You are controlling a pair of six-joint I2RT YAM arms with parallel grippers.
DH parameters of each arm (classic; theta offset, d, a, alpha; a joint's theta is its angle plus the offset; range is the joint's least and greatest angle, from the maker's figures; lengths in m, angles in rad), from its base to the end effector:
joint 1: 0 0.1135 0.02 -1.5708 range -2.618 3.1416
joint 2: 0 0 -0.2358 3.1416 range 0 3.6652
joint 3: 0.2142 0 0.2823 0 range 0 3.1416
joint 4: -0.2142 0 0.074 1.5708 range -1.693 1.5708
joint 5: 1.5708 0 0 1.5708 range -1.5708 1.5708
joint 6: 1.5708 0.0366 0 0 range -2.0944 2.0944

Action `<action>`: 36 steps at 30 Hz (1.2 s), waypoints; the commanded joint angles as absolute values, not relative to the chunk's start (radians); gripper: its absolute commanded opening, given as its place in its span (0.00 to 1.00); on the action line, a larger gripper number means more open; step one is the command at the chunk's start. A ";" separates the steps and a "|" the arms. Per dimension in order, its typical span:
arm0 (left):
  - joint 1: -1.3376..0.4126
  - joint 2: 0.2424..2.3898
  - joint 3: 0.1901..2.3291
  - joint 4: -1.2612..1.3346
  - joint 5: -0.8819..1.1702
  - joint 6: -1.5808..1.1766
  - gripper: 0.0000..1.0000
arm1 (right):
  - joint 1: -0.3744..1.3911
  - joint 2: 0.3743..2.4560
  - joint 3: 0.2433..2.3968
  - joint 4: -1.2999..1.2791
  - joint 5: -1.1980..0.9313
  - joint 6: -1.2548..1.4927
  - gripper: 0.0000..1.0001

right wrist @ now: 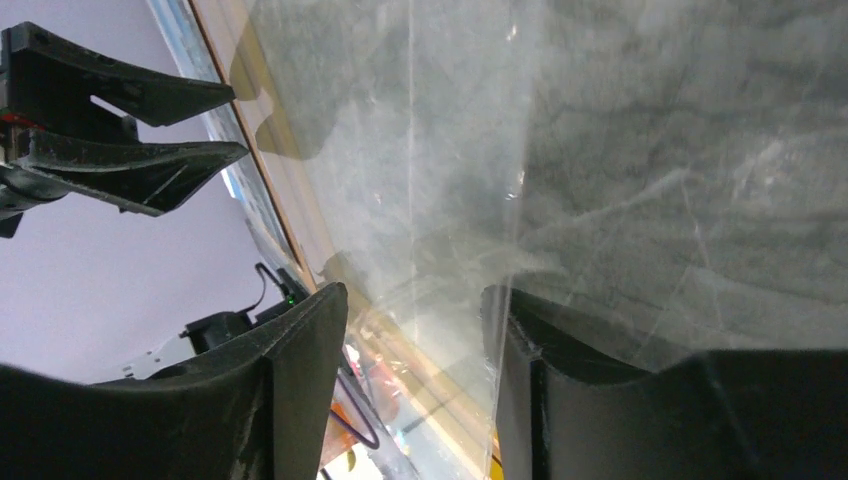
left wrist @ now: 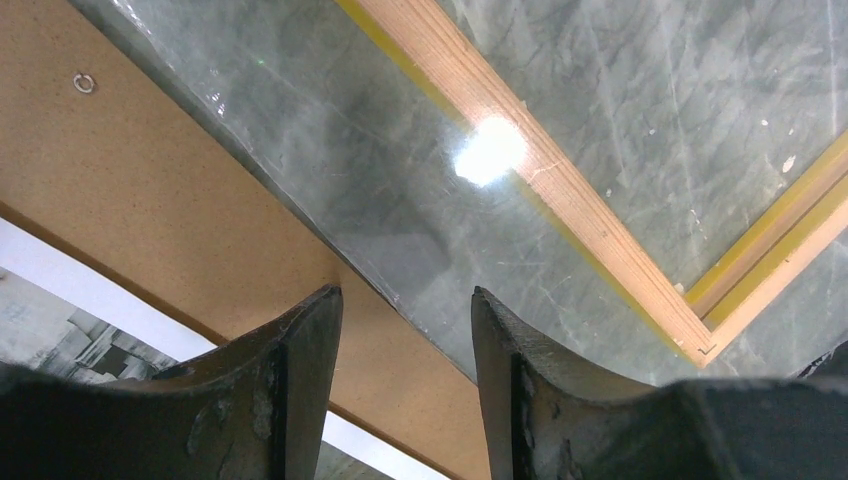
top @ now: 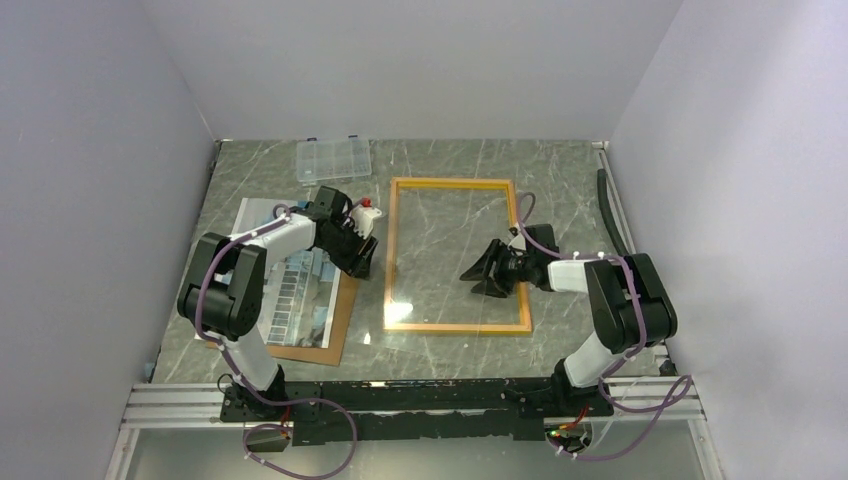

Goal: Put the photo into the frame

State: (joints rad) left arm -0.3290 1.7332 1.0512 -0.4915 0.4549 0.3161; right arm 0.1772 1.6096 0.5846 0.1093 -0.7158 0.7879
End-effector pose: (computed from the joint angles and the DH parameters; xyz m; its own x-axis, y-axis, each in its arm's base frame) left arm 0.3274 -0.1288 0.1203 -0.6892 0.5304 -0.4937 0.7001 0.6632 -0.2648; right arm 0.2768 0.0740 0.0639 -0.9238 0.3780 -0.0608 0.1819 0.5733 0.7989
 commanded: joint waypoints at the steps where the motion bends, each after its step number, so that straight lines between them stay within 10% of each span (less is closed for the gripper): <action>1: -0.332 1.712 1.036 -0.472 0.489 0.296 0.55 | 0.173 1.608 0.503 0.315 -0.789 0.911 0.55; 8: -0.336 1.700 1.041 -0.463 0.512 0.279 0.56 | 0.173 1.552 0.469 0.415 -0.808 0.971 0.37; 12: -0.335 1.691 1.088 -0.498 0.514 0.251 0.58 | 0.173 1.487 0.585 0.198 -0.738 0.845 0.00; 19: -0.325 1.608 1.200 -0.558 0.467 0.222 0.79 | 0.169 1.350 0.828 -0.182 -0.599 0.616 0.00; 36: -0.293 1.633 1.261 -0.546 0.399 0.113 0.85 | 0.228 1.352 1.376 -0.735 -0.136 0.362 0.00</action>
State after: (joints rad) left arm -0.2955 1.6176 1.2633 -0.5587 0.4168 0.1543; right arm 0.1837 1.3197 1.2137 -0.5831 -0.4225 0.4294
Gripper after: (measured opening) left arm 0.844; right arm 0.010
